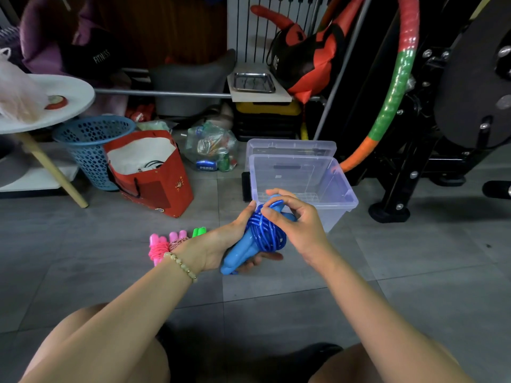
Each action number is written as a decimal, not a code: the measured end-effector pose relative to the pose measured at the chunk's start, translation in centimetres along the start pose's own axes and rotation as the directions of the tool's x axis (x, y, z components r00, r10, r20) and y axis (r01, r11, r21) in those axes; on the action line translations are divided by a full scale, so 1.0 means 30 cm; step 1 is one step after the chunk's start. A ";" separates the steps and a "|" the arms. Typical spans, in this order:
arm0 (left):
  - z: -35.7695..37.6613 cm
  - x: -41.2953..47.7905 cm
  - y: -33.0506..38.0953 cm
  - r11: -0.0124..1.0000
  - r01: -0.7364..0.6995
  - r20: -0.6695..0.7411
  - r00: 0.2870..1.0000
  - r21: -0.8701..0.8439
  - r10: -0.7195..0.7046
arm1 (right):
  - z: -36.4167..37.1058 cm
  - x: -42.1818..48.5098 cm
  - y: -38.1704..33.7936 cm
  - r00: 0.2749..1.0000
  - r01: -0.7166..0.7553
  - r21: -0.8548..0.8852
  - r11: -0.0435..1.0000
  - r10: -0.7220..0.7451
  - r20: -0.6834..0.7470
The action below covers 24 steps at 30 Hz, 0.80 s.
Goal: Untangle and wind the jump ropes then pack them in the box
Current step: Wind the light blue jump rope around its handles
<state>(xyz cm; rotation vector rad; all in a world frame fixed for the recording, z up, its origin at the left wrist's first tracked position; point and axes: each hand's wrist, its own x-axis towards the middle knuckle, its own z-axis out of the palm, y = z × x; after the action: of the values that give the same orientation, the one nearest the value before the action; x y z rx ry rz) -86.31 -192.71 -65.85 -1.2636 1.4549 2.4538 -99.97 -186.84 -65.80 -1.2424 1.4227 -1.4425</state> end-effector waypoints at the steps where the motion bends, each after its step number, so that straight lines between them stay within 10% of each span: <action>1: 0.013 -0.006 0.001 0.999 -0.030 -0.041 0.999 -0.025 0.029 | 0.000 -0.003 -0.004 1.000 0.011 0.012 1.000 -0.011 -0.017; 9: 0.037 0.022 0.005 0.880 -0.462 -0.345 0.849 -0.113 0.401 | 0.059 -0.017 -0.022 0.962 0.011 0.022 1.000 -0.005 -0.272; 16: 0.061 0.042 0.015 0.850 -0.524 -0.467 0.741 0.047 0.483 | 0.078 0.001 -0.022 0.887 0.059 0.171 0.983 0.027 -0.462; 24: 0.103 0.062 0.015 0.813 -0.575 -0.517 0.670 0.092 0.532 | 0.116 0.009 0.002 0.872 0.050 -0.165 0.985 -0.124 -0.473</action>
<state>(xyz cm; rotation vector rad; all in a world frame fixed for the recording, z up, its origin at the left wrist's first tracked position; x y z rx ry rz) -89.68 -191.33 -65.99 -1.8528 2.1856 2.6466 -96.69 -188.01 -66.12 -1.0866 1.8511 -1.8266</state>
